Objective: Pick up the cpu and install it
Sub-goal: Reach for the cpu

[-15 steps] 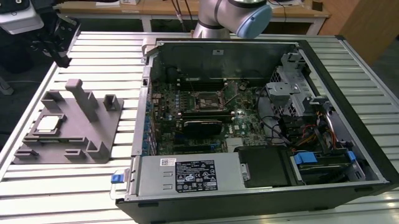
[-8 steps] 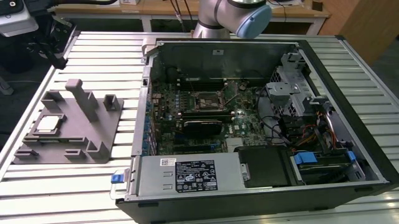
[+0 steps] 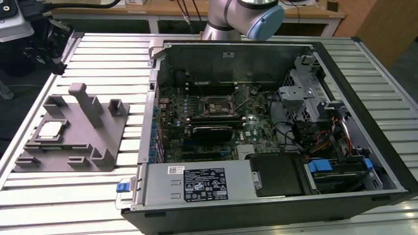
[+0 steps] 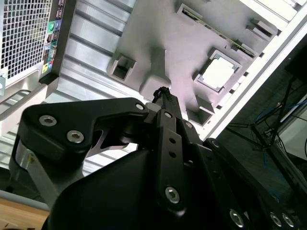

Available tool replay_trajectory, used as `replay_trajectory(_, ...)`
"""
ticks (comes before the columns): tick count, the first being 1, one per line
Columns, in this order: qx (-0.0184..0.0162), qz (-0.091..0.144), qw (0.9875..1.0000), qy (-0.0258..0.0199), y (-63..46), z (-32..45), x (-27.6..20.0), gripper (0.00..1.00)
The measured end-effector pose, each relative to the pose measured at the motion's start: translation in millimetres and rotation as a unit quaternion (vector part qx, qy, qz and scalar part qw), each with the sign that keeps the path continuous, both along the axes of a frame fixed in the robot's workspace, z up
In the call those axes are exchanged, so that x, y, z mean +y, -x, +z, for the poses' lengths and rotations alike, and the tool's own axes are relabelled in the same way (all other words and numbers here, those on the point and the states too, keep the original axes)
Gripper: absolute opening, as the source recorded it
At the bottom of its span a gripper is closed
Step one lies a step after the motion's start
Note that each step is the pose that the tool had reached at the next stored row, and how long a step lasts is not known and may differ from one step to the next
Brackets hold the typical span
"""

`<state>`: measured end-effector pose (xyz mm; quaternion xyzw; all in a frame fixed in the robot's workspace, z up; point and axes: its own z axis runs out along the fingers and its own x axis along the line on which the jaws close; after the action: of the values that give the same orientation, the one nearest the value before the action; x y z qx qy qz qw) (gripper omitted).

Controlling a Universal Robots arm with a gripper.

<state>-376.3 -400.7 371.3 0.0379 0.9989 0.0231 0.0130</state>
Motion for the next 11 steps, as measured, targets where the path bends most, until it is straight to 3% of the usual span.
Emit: replay_trajectory(11,0.0,0.0,1.0,0.0,12.6,-6.3,-0.5,0.11)
